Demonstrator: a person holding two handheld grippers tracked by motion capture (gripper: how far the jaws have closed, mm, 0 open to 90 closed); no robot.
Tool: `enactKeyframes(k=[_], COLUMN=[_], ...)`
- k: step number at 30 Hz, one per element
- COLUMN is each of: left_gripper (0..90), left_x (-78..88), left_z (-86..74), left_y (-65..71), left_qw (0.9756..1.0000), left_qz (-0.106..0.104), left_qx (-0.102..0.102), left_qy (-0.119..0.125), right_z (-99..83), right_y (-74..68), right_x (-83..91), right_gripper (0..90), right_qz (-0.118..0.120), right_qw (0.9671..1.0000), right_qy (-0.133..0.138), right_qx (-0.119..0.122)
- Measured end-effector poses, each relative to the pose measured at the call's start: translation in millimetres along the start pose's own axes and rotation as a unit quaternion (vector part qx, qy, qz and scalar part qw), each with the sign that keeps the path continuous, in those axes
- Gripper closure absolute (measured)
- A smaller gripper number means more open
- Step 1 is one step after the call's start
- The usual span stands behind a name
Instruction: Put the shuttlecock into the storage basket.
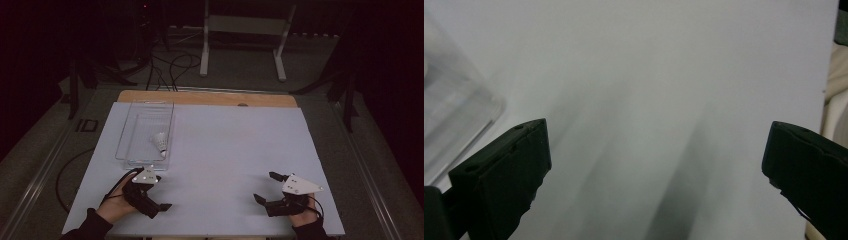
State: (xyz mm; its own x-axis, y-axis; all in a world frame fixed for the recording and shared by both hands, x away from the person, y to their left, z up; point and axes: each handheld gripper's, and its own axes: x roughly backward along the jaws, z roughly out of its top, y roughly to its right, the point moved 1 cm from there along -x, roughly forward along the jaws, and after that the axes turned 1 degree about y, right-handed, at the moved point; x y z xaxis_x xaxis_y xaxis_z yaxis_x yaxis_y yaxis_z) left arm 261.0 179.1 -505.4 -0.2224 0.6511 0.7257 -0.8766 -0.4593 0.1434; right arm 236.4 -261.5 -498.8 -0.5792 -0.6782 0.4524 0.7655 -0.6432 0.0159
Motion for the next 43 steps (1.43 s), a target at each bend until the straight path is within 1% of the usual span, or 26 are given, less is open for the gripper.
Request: enactKeyframes(k=[2,4,6,9,11,14,15,16,18,20,21,24,27,28,32,33,37,43], left_gripper=[0.2,0.1,0.2,0.1,0.1,0.2,0.2,0.1,0.1,0.1,0.2,0.2,0.2,0.2,0.2,0.2,0.2,0.1], left_x=[0.8,2.1,3.0,4.2,4.6,4.0,3.1,2.6,2.4,3.5,3.8,3.9,3.0,2.5,4.2,4.6,4.8,2.8], left_z=[-2.8,-5.1,-7.0,-8.9,-13.0,-16.2,-17.2,-17.8,-19.0,-20.5,-21.6,-24.0,-24.7,-24.5,-23.6,-23.8,-24.5,-25.0], left_y=[-1.0,-1.4,-2.1,-2.9,-4.6,-5.7,-5.6,-5.7,-5.0,-4.8,-5.0,-6.3,-6.3,-6.3,-6.6,-6.8,-7.5,-7.4], left_qw=[0.9999,0.9997,0.9995,0.9995,0.9992,0.9992,0.9992,0.9994,0.9993,0.9992,0.999,0.9988,0.9987,0.9985,0.9976,0.9973,0.9972,0.9977], left_qz=[-0.005,-0.004,-0.003,-0.002,-0.001,-0.002,0.0,0.005,0.008,0.005,0.005,0.012,0.012,0.018,0.024,0.024,0.024,0.021], left_qx=[0.006,0.007,0.009,0.01,0.014,0.017,0.019,0.016,0.017,0.016,0.02,0.024,0.026,0.025,0.03,0.033,0.035,0.034], left_qy=[0.011,0.023,0.029,0.03,0.037,0.037,0.035,0.031,0.032,0.037,0.041,0.041,0.042,0.046,0.057,0.061,0.062,0.056], right_z=[-0.1,-0.5,-0.8,-0.9,-1.2,-1.8,-1.9,-1.9,-1.7,-1.6,-1.6,-1.9,-2.0,-1.9,-2.3,-2.4,-2.4,-2.4], right_y=[0.3,0.4,0.4,0.4,0.5,1.1,1.2,1.0,0.4,0.1,0.0,-0.4,-0.5,-0.6,0.4,0.4,0.4,0.6], right_x=[-0.3,-0.5,-0.8,-0.9,-1.0,-1.2,-1.4,-1.4,-1.2,-1.4,-1.6,-2.2,-2.3,-2.2,-2.3,-2.3,-2.3,-2.4], right_gripper=[8.8,8.8,8.8,8.8,8.8,8.8,8.8,8.8,8.8,8.8,8.8,8.8,8.8,8.8,8.8,8.8,8.8,8.8], right_qz=[0.001,0.0,0.0,0.0,0.001,0.001,0.001,0.002,0.003,0.003,0.003,0.004,0.004,0.004,0.003,0.003,0.003,0.002], right_qw=[1.0,1.0,1.0,1.0,1.0,1.0,1.0,1.0,1.0,0.9999,0.9999,0.9999,0.9999,0.9999,0.9999,0.9999,0.9999,0.9999], right_qy=[-0.001,-0.004,-0.004,-0.006,-0.006,-0.008,-0.007,-0.008,-0.009,-0.009,-0.009,-0.011,-0.011,-0.011,-0.011,-0.012,-0.011,-0.012], right_qx=[0.003,0.003,0.0,0.001,0.001,0.004,0.004,0.004,0.003,0.004,0.005,0.006,0.007,0.006,0.007,0.006,0.007,0.007])
